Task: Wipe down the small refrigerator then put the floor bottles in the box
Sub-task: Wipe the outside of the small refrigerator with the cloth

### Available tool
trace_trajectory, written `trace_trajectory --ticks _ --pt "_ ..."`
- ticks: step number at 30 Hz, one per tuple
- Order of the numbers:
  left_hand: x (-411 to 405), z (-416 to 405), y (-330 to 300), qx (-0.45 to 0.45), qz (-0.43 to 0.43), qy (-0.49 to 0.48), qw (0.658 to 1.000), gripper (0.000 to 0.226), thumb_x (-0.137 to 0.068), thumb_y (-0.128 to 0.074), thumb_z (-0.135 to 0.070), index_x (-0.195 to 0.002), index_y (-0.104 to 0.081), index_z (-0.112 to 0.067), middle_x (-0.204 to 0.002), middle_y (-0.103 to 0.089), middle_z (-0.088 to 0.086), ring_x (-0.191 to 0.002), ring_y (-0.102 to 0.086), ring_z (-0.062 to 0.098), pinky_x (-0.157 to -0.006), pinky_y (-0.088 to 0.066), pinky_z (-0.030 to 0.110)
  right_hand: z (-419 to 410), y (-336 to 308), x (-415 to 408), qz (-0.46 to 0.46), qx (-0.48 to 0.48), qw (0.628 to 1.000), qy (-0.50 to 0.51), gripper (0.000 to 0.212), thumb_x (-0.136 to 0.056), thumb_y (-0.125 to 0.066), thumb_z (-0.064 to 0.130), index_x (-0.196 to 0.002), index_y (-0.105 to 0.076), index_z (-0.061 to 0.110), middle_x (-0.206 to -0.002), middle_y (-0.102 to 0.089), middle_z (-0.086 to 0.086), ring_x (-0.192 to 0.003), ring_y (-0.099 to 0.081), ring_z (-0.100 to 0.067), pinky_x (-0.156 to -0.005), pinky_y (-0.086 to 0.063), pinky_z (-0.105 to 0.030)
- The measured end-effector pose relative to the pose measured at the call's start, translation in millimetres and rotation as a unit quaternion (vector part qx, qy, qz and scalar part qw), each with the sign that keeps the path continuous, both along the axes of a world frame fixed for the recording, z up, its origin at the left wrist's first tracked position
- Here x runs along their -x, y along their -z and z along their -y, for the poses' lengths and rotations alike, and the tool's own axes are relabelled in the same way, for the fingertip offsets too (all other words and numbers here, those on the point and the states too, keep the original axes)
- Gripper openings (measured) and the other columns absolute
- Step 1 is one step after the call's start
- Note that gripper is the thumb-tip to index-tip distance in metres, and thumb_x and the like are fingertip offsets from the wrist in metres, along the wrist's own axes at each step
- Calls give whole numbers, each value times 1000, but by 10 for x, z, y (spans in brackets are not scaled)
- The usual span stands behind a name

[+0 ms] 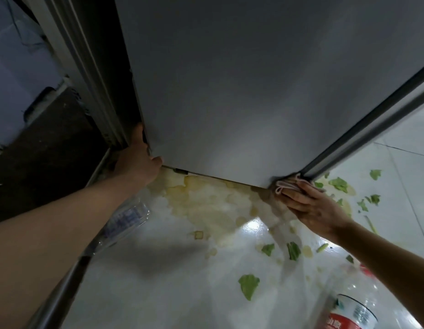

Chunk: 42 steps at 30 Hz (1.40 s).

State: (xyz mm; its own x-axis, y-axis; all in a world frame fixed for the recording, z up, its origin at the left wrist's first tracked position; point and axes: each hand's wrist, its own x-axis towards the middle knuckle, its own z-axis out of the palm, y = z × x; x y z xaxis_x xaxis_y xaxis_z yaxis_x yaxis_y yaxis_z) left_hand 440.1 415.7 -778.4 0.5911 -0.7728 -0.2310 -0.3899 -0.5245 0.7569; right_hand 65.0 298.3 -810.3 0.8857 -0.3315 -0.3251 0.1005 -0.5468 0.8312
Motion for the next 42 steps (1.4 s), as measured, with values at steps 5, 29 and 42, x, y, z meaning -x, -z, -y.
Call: trace_trajectory --ticks 5,29,42 --pt "12 21 65 16 0 -13 1000 86 -85 -60 -5 -149 -7 -28 -132 -54 16 -114 -57 34 -95 -46 52 139 -300 129 224 -69 972 -34 66 -58 -74 -19 -119 -64 7 -128 -61 -5 -125 -48 -26 -114 -20 -42" --pt "-12 57 234 43 8 -28 999 86 -83 -63 -7 -147 -10 -31 -123 -58 15 -114 -57 35 -99 -43 49 134 -185 151 197 -90 976 -13 61 -56 -79 -10 -111 -71 16 -128 -61 -5 -127 -44 -30 -109 -29 -45" --pt "-32 -10 224 64 -19 0 998 88 -83 -62 -6 -146 -9 -37 -98 -53 -4 -104 -62 28 -95 -48 49 146 25 -75 70 -74 992 75 58 -55 -84 3 -108 -73 26 -137 -54 8 -133 -44 -20 -108 -37 -39"
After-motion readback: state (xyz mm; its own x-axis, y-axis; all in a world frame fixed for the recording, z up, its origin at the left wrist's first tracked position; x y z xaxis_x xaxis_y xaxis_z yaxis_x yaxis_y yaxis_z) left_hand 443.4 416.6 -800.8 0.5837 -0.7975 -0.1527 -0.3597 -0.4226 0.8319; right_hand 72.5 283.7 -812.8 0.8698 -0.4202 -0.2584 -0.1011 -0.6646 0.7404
